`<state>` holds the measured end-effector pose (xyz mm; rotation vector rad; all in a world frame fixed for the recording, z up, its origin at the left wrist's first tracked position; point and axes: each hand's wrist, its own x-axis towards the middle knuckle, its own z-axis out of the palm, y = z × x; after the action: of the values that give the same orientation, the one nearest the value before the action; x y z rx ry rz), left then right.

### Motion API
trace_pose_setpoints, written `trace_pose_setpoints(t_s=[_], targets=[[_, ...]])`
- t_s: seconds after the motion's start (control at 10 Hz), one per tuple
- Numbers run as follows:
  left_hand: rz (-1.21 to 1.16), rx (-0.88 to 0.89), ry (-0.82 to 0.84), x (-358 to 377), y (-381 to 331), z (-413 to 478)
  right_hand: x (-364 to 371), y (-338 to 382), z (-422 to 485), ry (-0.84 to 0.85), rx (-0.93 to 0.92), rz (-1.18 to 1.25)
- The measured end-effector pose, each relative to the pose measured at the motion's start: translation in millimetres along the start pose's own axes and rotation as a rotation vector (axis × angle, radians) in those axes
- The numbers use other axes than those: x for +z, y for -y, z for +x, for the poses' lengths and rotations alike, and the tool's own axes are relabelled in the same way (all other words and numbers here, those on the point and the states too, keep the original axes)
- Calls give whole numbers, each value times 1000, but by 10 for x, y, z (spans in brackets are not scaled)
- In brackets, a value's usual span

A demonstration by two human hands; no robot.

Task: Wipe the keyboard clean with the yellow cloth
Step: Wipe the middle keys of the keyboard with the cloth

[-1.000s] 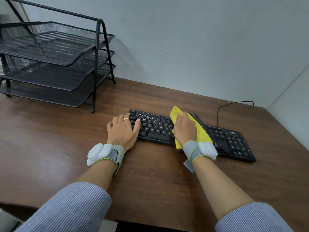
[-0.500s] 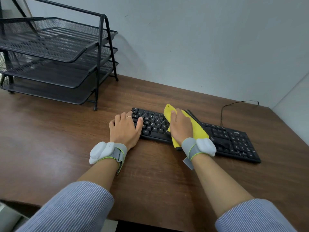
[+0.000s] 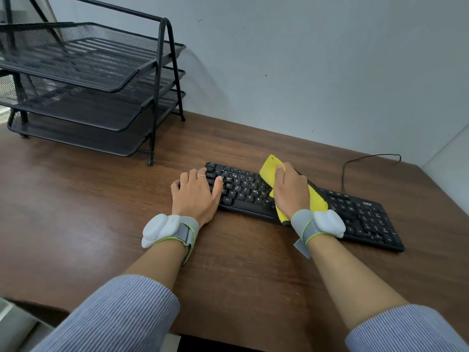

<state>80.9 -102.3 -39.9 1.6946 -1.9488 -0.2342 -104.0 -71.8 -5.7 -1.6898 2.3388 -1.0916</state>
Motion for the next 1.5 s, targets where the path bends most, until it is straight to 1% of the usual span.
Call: trace_pose_setpoints(t_s=[0.1,0.3,0.5,0.6,0.8,0.9,1.0,1.1,1.3,1.4,1.5], targets=[[2,6,2,-2,-4,0,24,17,22,37,23,-20],[-2,5,6,-14,1,-6,55,12,-42,-31,-8,-23],[-1,6,6,-13,1,0,52,67,7,34,56,-23],[-1,3,8,-10,16,6,24,58,-28,21,38,7],[-13,-1,7,-2,-1,3,-181,-210,-166,-125,125,58],[-12,-1,4,-2,-1,-2,-97,-149,-187,-92,180,43],[-9,0,2,-4,4,0,75,54,-221,7,122,26],[-17,-2,-2,-9,-2,-3,153,176,-281,56,13,22],[-26,-1,6,-15,0,-4,31,65,-365,-68,111,58],[-28,-2,11,-19,-3,-3,66,209,-424,-36,56,19],[-35,-4,11,-22,-2,-6,146,306,-527,3,-26,31]])
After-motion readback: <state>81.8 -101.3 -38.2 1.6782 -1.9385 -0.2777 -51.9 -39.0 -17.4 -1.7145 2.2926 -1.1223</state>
